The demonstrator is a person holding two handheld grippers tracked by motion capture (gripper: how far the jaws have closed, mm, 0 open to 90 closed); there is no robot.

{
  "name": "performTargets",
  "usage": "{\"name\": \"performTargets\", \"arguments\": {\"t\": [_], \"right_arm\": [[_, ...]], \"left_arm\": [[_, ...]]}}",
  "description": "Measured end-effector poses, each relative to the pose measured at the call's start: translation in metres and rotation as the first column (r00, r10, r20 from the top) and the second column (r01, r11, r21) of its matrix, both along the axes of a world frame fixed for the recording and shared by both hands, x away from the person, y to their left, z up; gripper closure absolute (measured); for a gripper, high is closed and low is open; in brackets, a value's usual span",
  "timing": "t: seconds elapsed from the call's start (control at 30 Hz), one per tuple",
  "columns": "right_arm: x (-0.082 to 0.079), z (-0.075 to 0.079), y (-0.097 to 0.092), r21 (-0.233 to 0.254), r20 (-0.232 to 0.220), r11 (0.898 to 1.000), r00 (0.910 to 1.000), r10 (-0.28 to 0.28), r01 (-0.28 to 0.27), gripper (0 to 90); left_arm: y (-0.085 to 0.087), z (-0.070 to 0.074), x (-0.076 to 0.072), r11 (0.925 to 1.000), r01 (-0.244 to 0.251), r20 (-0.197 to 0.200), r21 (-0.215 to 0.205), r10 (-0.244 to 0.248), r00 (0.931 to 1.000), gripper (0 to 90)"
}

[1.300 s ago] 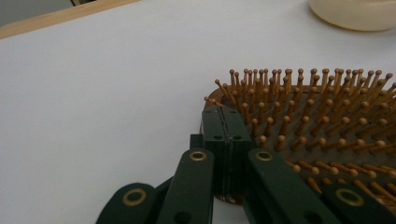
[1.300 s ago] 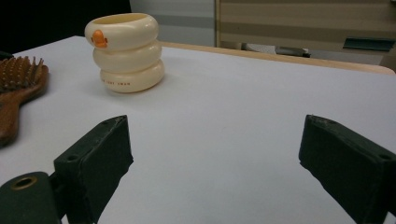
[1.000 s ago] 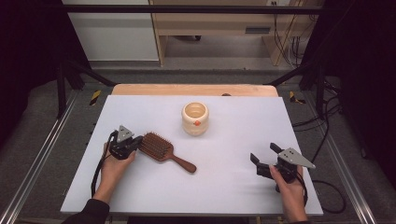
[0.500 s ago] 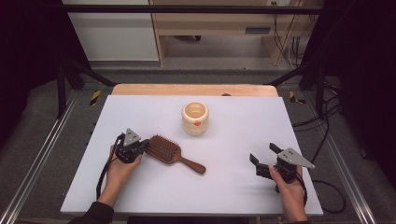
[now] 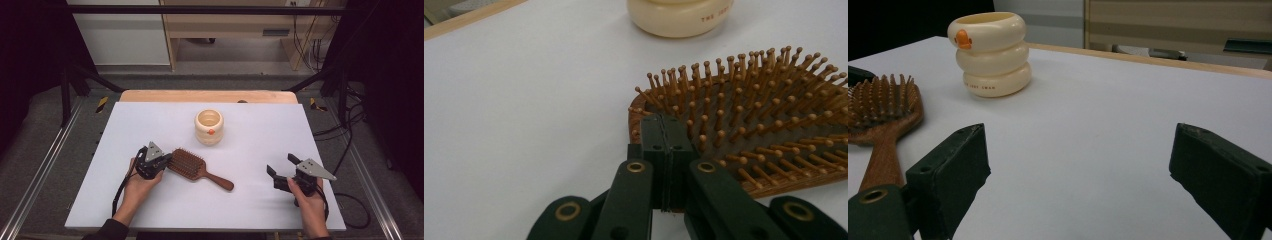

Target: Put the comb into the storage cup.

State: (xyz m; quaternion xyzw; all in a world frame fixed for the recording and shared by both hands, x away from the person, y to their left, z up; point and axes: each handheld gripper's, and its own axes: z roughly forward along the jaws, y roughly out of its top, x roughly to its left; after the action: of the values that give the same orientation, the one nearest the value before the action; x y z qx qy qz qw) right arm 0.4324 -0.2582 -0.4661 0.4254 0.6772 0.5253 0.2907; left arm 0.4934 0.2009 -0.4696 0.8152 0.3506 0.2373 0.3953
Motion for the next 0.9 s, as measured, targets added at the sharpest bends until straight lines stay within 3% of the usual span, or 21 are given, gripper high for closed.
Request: {"name": "performTargets", "arguments": {"t": [0.9], "right_arm": [[0.000, 0.000, 0.001, 0.001, -0.002, 1.000, 1.0000, 0.003, -0.003, 8.9]], "left_arm": [[-0.028, 0.000, -0.012, 0.9984, 0.053, 0.011, 0.017, -0.053, 0.9985, 90.0]]}}
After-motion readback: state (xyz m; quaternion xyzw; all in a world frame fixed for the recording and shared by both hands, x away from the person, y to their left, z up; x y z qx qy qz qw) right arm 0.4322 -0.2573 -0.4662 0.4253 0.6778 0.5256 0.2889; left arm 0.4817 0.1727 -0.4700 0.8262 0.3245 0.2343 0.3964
